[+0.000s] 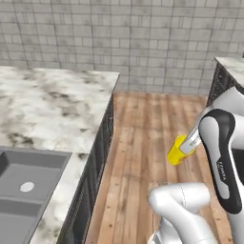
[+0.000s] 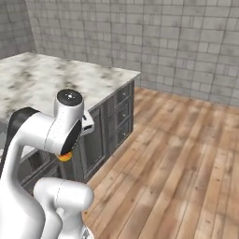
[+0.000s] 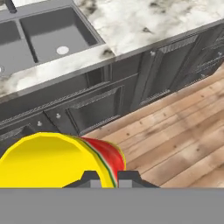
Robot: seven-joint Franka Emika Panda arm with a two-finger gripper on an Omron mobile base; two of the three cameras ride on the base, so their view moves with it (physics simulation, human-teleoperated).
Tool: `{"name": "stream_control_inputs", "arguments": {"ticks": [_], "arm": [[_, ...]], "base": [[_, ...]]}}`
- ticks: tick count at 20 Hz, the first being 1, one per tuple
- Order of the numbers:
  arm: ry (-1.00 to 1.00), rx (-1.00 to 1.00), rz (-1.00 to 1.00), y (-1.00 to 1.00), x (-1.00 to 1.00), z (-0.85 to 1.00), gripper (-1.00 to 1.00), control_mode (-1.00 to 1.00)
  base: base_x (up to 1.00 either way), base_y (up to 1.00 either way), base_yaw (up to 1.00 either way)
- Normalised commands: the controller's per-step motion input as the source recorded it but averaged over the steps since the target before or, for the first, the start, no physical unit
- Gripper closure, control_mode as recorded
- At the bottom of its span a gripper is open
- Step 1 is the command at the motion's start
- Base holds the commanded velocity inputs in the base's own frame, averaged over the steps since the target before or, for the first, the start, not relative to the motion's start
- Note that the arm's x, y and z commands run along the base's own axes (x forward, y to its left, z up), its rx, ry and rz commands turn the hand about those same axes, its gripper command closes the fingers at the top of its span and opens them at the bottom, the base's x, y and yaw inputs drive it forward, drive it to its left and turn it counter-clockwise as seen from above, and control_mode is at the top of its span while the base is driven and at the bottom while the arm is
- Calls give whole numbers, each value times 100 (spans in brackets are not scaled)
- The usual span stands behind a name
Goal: Pick the cup and bowl from the counter and place them on the counter next to the sink.
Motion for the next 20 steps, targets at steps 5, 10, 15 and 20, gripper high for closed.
{"name": "stream_control_inputs", "arguments": {"ticks": [5, 10, 15, 20], "arm": [[0, 0, 0, 0, 0, 0, 100, 100], [0, 0, 0, 0, 0, 0, 100, 100], [0, 0, 0, 0, 0, 0, 100, 100], [0, 0, 0, 0, 0, 0, 100, 100]], "base": [[100, -47, 27], [100, -22, 35], [96, -1, 51], [50, 0, 68]]}}
